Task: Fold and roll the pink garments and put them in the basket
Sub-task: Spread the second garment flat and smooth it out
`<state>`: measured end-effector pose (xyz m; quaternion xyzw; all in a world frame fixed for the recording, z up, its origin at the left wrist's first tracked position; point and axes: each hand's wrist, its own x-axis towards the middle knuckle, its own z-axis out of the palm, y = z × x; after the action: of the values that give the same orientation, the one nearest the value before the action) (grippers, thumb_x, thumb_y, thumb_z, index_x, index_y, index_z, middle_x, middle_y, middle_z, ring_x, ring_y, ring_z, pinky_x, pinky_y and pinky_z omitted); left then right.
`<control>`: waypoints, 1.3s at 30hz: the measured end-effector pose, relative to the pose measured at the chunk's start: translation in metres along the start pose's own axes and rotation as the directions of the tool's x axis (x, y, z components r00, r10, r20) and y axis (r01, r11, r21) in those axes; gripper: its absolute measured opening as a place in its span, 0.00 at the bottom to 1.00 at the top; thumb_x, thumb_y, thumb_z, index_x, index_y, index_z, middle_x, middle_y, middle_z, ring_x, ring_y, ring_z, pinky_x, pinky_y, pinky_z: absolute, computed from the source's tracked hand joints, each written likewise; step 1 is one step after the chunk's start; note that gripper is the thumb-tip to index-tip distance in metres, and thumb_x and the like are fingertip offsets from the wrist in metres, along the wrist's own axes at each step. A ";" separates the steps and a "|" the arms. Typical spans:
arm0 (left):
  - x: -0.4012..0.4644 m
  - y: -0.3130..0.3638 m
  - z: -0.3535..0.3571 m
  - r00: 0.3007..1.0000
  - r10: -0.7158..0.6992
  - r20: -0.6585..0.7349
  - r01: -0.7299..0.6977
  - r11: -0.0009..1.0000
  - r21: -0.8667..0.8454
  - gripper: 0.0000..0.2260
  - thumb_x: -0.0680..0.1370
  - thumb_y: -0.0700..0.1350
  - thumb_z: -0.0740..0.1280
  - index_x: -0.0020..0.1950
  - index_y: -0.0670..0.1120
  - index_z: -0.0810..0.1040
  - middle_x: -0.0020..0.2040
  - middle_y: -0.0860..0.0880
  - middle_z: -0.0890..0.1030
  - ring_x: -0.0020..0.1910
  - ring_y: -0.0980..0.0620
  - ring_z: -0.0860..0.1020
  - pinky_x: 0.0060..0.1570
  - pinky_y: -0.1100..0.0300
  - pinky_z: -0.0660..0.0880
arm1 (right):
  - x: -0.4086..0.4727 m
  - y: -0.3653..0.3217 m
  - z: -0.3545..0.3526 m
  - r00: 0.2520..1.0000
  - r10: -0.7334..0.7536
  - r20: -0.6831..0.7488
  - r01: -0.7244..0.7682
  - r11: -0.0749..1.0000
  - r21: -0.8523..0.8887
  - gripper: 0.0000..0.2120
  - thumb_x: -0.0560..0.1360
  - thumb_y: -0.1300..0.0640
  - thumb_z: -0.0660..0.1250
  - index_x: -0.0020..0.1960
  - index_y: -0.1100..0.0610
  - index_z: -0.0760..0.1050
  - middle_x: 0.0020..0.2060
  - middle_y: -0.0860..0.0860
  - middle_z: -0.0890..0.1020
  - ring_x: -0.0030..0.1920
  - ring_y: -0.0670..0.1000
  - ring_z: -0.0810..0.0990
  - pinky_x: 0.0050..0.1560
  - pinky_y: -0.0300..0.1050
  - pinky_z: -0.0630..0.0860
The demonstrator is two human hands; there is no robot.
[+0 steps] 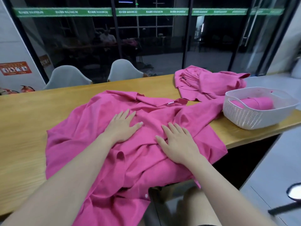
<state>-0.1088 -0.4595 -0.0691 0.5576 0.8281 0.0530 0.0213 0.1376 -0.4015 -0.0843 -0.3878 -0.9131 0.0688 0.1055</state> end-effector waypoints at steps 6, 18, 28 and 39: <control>-0.015 -0.023 0.004 1.000 -0.014 -0.024 0.013 0.999 -0.031 0.45 0.74 0.77 0.46 0.84 0.52 0.48 0.84 0.48 0.50 0.83 0.48 0.50 0.81 0.50 0.47 | -0.059 -0.005 0.007 0.990 -0.025 -0.142 0.026 1.000 0.009 0.34 0.80 0.34 0.47 0.80 0.51 0.63 0.79 0.53 0.65 0.79 0.52 0.61 0.79 0.54 0.56; -0.072 -0.039 -0.002 0.997 0.065 -0.036 -0.066 0.997 -0.035 0.50 0.70 0.80 0.47 0.84 0.49 0.51 0.83 0.48 0.56 0.81 0.47 0.56 0.79 0.49 0.55 | -0.083 -0.008 -0.022 0.977 -0.166 -0.131 0.172 0.985 0.035 0.30 0.81 0.33 0.45 0.66 0.48 0.76 0.63 0.47 0.79 0.63 0.52 0.74 0.62 0.52 0.66; 0.001 -0.039 -0.024 0.997 -0.062 -0.046 0.051 0.974 -0.219 0.29 0.84 0.62 0.45 0.79 0.51 0.68 0.79 0.47 0.67 0.78 0.43 0.64 0.77 0.45 0.58 | 0.042 0.027 -0.023 0.952 -0.287 -0.106 0.287 0.958 -0.019 0.20 0.82 0.42 0.61 0.65 0.54 0.78 0.58 0.51 0.79 0.60 0.54 0.76 0.61 0.53 0.73; 0.047 -0.070 -0.003 0.988 -0.147 -0.046 0.145 0.988 -0.055 0.27 0.83 0.63 0.49 0.71 0.49 0.72 0.76 0.43 0.69 0.75 0.42 0.65 0.74 0.41 0.61 | -0.008 0.017 -0.010 0.976 -0.202 0.085 0.201 0.979 0.013 0.39 0.77 0.28 0.44 0.82 0.46 0.57 0.82 0.48 0.56 0.82 0.47 0.51 0.81 0.48 0.47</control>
<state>-0.1910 -0.4419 -0.0733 0.4933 0.8654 0.0866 0.0189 0.1570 -0.3950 -0.0797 -0.2897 -0.9512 0.0762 0.0734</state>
